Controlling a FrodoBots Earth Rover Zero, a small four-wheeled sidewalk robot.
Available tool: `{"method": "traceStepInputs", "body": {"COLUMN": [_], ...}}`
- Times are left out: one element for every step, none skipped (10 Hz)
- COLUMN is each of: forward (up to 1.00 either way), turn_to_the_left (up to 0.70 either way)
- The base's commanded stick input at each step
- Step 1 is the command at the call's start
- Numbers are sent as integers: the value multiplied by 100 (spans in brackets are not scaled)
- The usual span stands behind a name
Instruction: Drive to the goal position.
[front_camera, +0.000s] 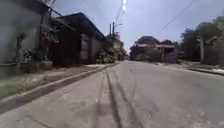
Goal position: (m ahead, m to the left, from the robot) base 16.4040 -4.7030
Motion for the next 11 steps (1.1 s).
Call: {"method": "traceStepInputs", "body": {"forward": [100,100,100,100,100,100,100,100,100,100,100], "turn_to_the_left": [2,2,2,2,0,-6,-26,-36,-36,-16,0]}}
